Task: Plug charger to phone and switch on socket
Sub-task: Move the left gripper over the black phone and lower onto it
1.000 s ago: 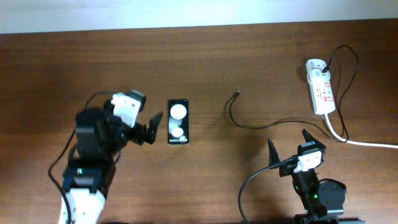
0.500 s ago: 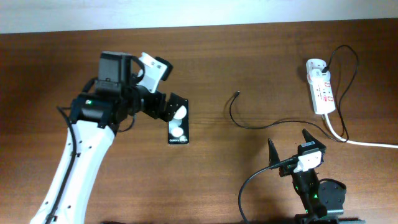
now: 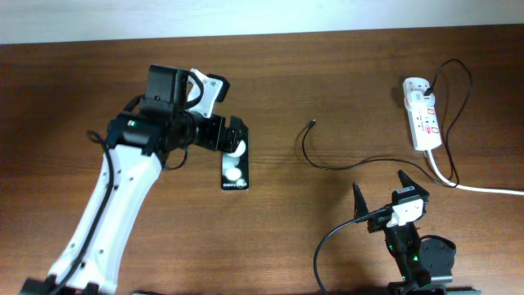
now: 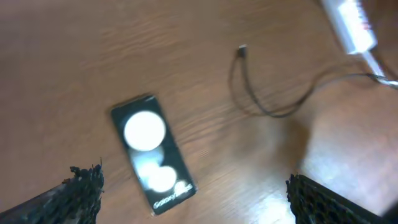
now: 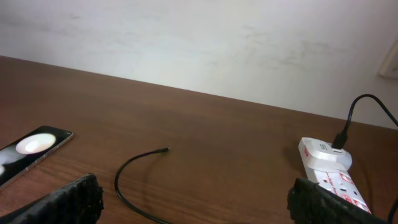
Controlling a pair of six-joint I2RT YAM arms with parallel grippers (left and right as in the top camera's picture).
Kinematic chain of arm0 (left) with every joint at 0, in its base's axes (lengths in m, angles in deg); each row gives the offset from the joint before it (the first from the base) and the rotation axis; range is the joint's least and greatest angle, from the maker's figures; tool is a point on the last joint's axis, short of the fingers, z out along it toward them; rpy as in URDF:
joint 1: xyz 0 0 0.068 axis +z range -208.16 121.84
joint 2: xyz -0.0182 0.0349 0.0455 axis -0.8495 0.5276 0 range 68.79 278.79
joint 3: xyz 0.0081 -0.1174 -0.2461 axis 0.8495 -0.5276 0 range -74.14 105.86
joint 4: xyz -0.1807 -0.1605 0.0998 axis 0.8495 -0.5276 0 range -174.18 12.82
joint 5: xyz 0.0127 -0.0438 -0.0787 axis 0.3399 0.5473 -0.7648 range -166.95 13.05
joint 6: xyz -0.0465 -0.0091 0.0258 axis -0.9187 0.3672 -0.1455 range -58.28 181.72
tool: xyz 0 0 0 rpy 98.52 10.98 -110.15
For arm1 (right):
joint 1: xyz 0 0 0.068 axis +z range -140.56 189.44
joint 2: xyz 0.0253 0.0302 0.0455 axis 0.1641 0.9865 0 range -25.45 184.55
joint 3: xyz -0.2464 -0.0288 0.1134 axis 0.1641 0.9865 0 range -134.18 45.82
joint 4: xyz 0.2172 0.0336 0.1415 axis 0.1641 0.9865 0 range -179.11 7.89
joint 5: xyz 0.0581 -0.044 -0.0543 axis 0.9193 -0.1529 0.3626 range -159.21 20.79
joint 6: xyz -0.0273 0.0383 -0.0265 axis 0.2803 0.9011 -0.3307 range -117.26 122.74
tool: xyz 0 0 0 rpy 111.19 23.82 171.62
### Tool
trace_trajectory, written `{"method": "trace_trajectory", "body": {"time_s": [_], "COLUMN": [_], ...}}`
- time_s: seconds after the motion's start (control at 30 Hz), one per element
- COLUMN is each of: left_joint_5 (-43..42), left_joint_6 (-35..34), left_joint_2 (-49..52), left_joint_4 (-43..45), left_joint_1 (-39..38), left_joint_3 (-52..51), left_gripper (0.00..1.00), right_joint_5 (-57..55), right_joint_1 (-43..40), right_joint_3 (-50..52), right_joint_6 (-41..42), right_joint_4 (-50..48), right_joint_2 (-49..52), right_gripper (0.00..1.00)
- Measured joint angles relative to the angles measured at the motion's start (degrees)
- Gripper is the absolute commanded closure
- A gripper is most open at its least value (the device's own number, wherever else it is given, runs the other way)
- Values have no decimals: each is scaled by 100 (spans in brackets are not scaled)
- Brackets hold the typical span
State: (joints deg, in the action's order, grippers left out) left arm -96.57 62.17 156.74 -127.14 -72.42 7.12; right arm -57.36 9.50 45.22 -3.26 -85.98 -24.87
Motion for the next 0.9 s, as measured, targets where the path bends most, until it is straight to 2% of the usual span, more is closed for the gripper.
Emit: {"method": "trace_trajectory", "body": {"time_s": [0.2, 0.3, 0.53, 0.9], "left_joint_5": [1351, 1753, 2009, 1681], "left_joint_6": [-560, -769, -1220, -1462], "left_joint_2": [732, 1213, 2371, 3467], "left_joint_4": [-656, -857, -1005, -1182], "left_joint_1": [-487, -693, -706, -706], "left_joint_3": [929, 1375, 1484, 1486], "left_gripper": [1, 0, 1, 3], "right_joint_5": [2, 0, 0, 0], "right_joint_1": [0, 0, 0, 0], "right_joint_3": [0, 0, 0, 0], "right_joint_6": [0, 2, 2, 4], "right_joint_4": [0, 0, 0, 0], "right_joint_2": [0, 0, 0, 0], "right_gripper": [1, 1, 1, 1]}}
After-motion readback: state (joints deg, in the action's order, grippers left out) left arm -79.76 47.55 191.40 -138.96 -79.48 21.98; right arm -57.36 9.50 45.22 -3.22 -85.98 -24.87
